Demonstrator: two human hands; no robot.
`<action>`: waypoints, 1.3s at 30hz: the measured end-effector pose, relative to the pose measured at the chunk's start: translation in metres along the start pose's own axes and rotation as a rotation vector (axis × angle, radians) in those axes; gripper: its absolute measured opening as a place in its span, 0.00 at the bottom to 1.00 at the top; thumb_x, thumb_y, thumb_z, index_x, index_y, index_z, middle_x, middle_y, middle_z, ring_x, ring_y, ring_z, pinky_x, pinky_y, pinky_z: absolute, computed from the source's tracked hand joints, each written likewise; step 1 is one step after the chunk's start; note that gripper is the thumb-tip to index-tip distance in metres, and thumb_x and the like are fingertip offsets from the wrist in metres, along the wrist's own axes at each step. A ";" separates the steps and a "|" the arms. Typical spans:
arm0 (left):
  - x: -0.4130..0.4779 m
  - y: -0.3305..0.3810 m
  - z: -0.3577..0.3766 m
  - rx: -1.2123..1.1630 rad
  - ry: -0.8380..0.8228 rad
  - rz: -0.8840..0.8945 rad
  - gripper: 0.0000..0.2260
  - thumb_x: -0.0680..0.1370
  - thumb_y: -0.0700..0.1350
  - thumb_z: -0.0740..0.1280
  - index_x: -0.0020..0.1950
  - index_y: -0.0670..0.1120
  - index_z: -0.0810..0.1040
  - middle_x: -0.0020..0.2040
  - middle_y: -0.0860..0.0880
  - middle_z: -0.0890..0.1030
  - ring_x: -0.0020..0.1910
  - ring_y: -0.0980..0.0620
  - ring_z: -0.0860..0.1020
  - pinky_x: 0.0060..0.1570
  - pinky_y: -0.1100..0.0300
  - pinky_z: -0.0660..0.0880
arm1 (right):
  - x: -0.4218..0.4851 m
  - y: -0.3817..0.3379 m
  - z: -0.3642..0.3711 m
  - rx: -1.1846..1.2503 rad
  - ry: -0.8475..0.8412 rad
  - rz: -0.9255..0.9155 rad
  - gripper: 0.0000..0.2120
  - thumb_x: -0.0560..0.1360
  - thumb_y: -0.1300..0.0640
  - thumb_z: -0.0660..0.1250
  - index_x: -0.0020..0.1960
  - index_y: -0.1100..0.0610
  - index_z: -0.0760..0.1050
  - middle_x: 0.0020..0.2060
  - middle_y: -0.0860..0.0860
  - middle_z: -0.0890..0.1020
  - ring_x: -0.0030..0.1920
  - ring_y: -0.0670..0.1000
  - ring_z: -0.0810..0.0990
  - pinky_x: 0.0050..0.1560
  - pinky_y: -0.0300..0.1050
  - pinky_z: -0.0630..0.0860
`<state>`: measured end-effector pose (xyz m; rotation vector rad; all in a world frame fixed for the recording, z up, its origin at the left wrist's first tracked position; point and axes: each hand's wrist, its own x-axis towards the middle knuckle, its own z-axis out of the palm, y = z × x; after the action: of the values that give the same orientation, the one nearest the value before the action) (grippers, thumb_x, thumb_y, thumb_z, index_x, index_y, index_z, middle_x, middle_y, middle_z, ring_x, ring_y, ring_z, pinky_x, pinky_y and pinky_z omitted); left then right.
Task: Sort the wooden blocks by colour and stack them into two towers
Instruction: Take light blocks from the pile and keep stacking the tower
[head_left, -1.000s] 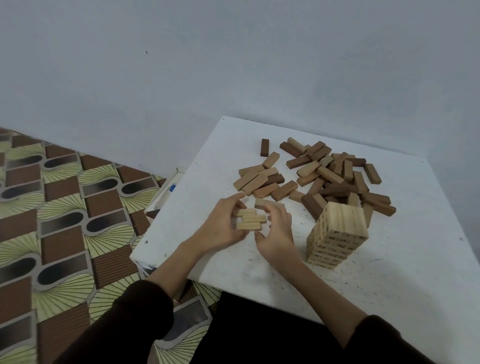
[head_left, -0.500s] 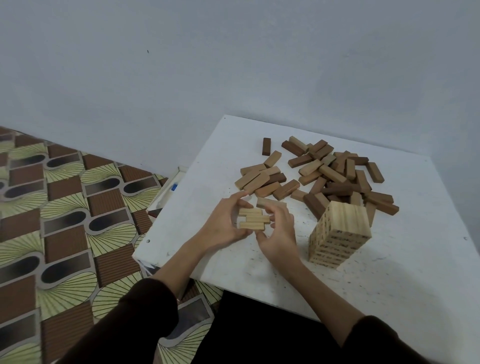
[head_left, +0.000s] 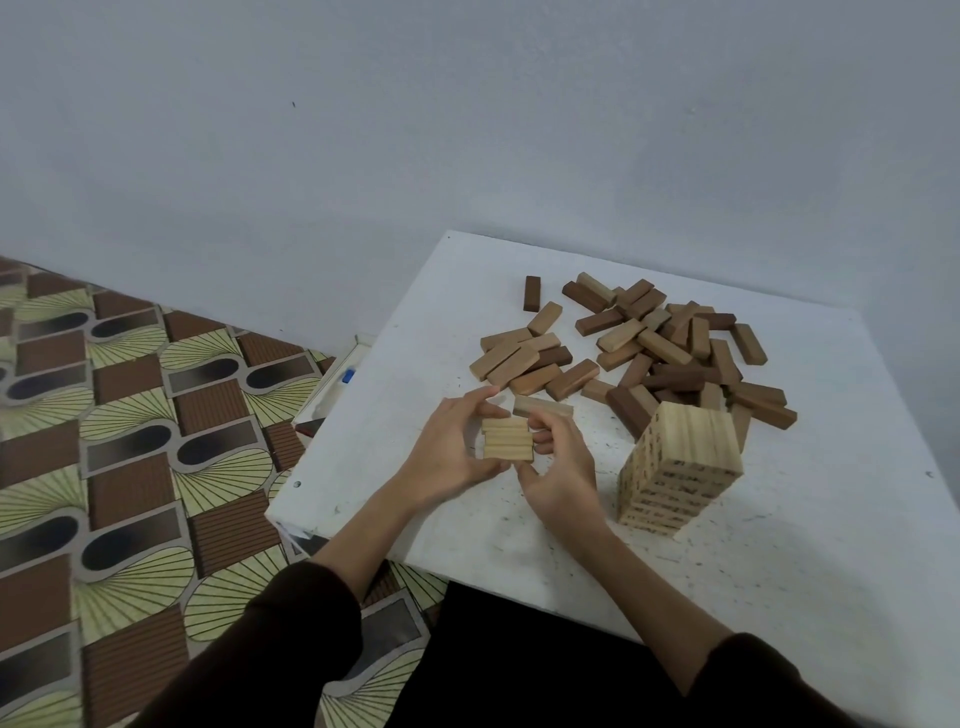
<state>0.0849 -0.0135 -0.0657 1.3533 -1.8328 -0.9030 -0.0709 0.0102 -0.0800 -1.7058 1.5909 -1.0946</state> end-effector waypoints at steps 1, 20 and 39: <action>0.000 0.000 0.000 0.005 -0.001 0.001 0.34 0.68 0.44 0.77 0.69 0.56 0.65 0.58 0.60 0.77 0.60 0.59 0.68 0.58 0.74 0.59 | 0.000 0.001 0.000 0.002 0.001 0.001 0.26 0.69 0.67 0.71 0.65 0.53 0.71 0.54 0.50 0.74 0.50 0.44 0.73 0.49 0.26 0.69; 0.001 -0.003 0.001 0.077 -0.012 0.025 0.37 0.68 0.48 0.77 0.72 0.52 0.63 0.58 0.64 0.74 0.61 0.61 0.66 0.56 0.79 0.56 | 0.000 0.000 0.001 -0.005 0.047 -0.052 0.25 0.68 0.68 0.71 0.63 0.58 0.72 0.54 0.52 0.74 0.48 0.42 0.73 0.49 0.26 0.70; 0.009 0.031 -0.039 -0.120 0.138 -0.023 0.37 0.66 0.35 0.78 0.70 0.51 0.65 0.51 0.55 0.78 0.49 0.64 0.77 0.49 0.73 0.71 | 0.023 -0.100 -0.014 -0.336 -0.249 -0.087 0.29 0.72 0.74 0.57 0.71 0.58 0.60 0.70 0.54 0.59 0.67 0.55 0.62 0.60 0.41 0.61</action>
<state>0.1002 -0.0205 -0.0177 1.3305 -1.6359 -0.8940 -0.0311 0.0033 0.0151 -2.0555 1.6179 -0.6449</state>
